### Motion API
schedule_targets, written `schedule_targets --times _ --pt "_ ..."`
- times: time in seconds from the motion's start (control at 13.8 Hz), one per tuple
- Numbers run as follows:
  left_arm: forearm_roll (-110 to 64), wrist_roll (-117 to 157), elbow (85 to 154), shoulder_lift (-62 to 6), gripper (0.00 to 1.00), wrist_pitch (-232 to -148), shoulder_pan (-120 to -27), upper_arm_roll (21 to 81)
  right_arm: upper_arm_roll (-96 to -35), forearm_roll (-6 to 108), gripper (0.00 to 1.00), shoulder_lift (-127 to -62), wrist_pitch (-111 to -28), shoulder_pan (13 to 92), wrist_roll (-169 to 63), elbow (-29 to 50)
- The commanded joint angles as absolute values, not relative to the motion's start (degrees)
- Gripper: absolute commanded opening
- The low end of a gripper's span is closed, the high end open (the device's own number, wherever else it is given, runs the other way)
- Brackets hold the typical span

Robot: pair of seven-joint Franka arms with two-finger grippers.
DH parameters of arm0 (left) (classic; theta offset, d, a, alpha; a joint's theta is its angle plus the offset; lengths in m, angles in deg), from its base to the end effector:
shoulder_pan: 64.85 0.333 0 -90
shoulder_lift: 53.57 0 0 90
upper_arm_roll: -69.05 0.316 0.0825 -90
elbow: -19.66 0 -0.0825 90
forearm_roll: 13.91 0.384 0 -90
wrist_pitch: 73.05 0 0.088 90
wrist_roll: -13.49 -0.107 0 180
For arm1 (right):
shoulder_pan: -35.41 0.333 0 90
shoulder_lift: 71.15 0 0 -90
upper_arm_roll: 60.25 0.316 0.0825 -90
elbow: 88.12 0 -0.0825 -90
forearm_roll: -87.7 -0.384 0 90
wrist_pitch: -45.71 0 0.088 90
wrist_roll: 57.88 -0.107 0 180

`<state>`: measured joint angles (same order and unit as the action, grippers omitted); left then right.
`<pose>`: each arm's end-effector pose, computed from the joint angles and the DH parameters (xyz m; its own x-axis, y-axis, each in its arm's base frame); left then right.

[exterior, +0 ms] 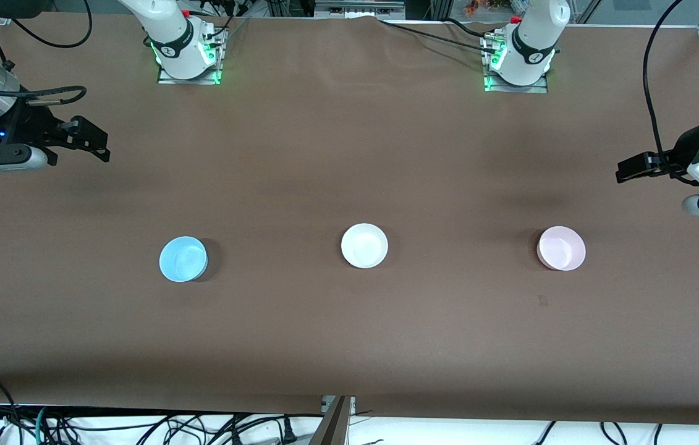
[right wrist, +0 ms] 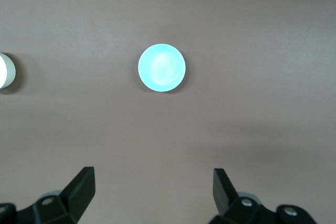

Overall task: Stack pink and blue bowls on white bowl
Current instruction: 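Move the left gripper toward the pale pink bowl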

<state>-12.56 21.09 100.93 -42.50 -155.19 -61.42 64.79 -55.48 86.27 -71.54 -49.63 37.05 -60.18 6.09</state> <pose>0.5963 -0.0016 0.5734 0.9774 0.1201 -0.1738 0.1162 -0.9927 -0.0325 0.5596 0.0652 0.5941 0.9975 0.0694 0.0119 0.0696 -0.9972 -0.0259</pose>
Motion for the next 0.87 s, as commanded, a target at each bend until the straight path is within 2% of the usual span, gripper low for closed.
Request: schedule_targets --times 0.0,0.51,0.8 --pt "-13.6 20.9 100.5 -42.9 1.0 -154.6 -61.5 65.1 -55.2 86.4 0.99 -71.1 -49.2 36.9 -60.2 5.7" --pt "-16.4 20.5 101.0 -42.1 1.0 -155.8 -59.3 65.5 -55.3 86.4 0.99 -71.1 -49.2 36.9 -60.1 5.7" --pt "-18.6 17.0 103.5 -38.0 1.0 -162.5 -55.1 65.5 -55.3 86.4 0.99 -71.1 -49.1 36.9 -60.1 5.7"
